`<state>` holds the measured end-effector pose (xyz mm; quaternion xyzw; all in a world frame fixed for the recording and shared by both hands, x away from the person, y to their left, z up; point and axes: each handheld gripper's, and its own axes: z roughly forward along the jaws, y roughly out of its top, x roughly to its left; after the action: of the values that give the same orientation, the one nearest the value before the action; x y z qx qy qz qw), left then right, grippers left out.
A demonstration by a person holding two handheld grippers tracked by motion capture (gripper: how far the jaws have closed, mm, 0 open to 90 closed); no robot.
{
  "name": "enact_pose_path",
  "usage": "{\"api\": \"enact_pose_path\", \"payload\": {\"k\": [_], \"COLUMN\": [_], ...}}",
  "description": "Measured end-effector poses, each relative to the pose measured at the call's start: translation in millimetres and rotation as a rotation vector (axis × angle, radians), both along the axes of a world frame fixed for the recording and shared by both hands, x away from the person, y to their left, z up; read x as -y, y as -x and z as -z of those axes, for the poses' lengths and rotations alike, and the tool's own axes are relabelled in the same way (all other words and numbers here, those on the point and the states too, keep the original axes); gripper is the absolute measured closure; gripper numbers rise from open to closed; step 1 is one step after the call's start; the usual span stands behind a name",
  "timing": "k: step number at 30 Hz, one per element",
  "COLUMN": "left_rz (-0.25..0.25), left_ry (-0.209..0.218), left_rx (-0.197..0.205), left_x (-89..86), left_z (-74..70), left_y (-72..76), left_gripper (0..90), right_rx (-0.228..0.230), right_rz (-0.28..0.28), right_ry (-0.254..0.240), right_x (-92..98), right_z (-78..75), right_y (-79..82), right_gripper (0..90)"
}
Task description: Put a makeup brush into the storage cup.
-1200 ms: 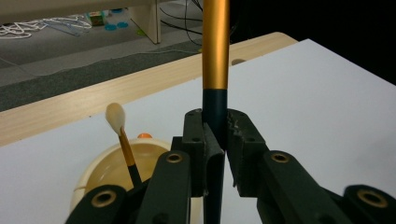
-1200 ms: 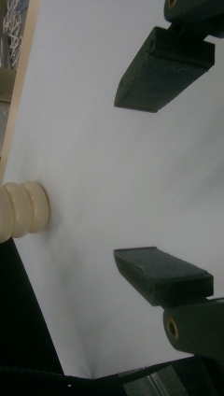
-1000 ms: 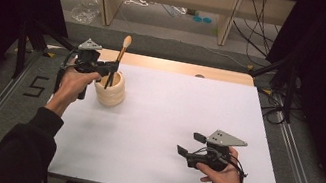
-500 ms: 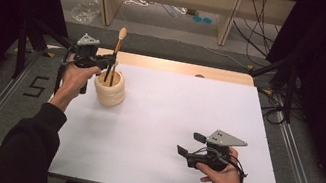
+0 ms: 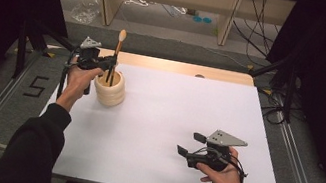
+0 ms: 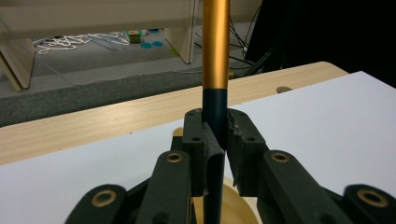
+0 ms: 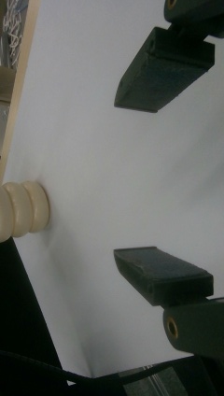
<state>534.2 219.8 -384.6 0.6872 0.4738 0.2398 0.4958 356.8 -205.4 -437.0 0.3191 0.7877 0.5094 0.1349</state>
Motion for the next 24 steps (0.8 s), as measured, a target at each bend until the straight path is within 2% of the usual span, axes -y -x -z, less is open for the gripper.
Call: {"api": "enact_pose_path", "payload": {"k": [3,5,9,14,16,24], "left_rz": [-0.001,-0.005,-0.008,-0.007,-0.004,0.004], "left_ry": [-0.004,0.014,0.008,0.035,0.032,0.045], "left_rx": [0.006,0.003,0.001,0.001,0.005,-0.008], "left_x": [-1.6,-2.8,-4.1,-4.5,-4.5,-5.4], "left_z": [5.7,8.4,13.6,19.8,21.1,29.2], "left_y": [0.1,0.1,0.5,0.8,0.8,2.6], "left_gripper": [78.3,78.3,78.3,78.3,78.3,78.3], "right_rx": [0.000,-0.009,-0.010,-0.011,-0.011,-0.012], "right_rz": [-0.001,0.003,0.004,0.004,0.004,0.003], "right_ry": [-0.001,0.016,0.016,0.016,0.016,0.015], "right_x": [-0.2,0.6,0.5,0.4,0.5,0.4], "right_z": [0.0,-0.9,-1.0,-1.0,-1.0,-1.1], "right_y": [0.1,0.5,0.8,0.8,0.8,1.0], "right_gripper": [23.6,23.6,23.6,23.7,23.7,23.7]}}
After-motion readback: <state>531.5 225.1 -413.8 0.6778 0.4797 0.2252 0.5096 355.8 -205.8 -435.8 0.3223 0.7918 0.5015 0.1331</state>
